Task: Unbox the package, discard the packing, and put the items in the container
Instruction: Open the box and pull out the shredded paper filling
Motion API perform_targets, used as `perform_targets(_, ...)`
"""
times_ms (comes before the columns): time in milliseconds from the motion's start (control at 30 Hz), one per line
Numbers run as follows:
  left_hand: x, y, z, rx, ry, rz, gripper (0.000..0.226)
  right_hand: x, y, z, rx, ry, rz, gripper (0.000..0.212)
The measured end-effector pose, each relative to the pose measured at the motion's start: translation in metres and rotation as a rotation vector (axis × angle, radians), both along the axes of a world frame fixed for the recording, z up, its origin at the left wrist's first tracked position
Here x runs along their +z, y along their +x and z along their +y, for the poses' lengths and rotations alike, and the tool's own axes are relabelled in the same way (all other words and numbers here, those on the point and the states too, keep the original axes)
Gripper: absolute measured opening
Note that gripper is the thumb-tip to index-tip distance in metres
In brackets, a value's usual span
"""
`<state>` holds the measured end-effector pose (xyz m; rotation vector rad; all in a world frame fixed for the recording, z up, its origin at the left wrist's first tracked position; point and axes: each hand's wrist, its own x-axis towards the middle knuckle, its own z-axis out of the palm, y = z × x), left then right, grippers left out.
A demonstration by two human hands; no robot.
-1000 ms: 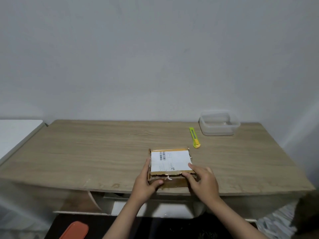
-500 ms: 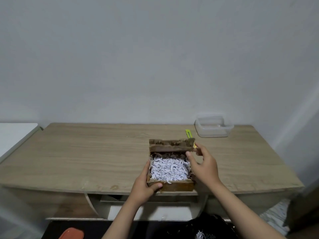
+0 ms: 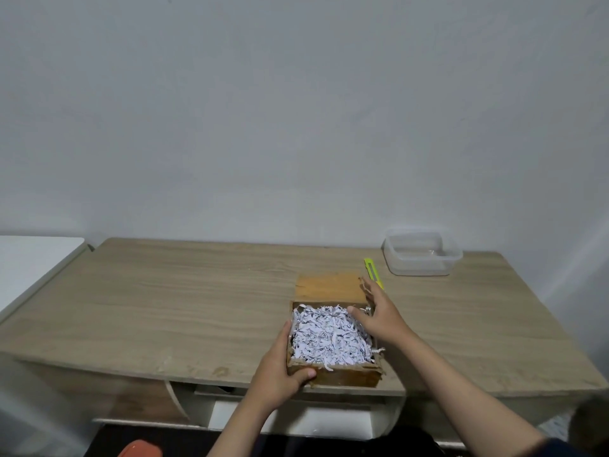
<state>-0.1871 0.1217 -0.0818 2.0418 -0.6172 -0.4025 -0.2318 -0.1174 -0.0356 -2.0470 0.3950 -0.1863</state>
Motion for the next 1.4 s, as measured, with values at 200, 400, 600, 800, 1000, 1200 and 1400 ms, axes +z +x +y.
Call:
perform_targets(200,0.036,0.022,-0.013,-0.028,0.069,-0.221,0.097,0.009,-0.013,0.004,0.121,-0.253,-0.113,0.073)
perform_targets(400,0.051,0.039,-0.047,-0.292,0.201,-0.282,0.089,-0.002,-0.006,0.015,0.351,-0.429,0.119,0.099)
perform_targets(600,0.048,0.05,-0.059,-0.489,0.578,-0.321,0.109,-0.008,-0.002,0.014,0.394,-0.485,0.259,0.115)
perform_targets(800,0.043,0.053,-0.069,-0.542,0.771,-0.476,0.103,-0.008,0.003,0.017,0.426,-0.596,0.278,0.112)
perform_targets(1000,0.037,0.052,-0.073,-0.59,0.841,-0.608,0.085,-0.014,0.013,0.021,0.453,-0.69,0.308,0.095)
perform_targets(1200,0.028,0.059,-0.071,-0.544,0.759,-0.646,0.07,-0.014,0.022,0.016,0.469,-0.763,0.295,0.084)
perform_targets(1400,0.03,0.06,-0.076,-0.539,0.791,-0.593,0.072,-0.017,0.025,0.017,0.487,-0.771,0.313,0.082)
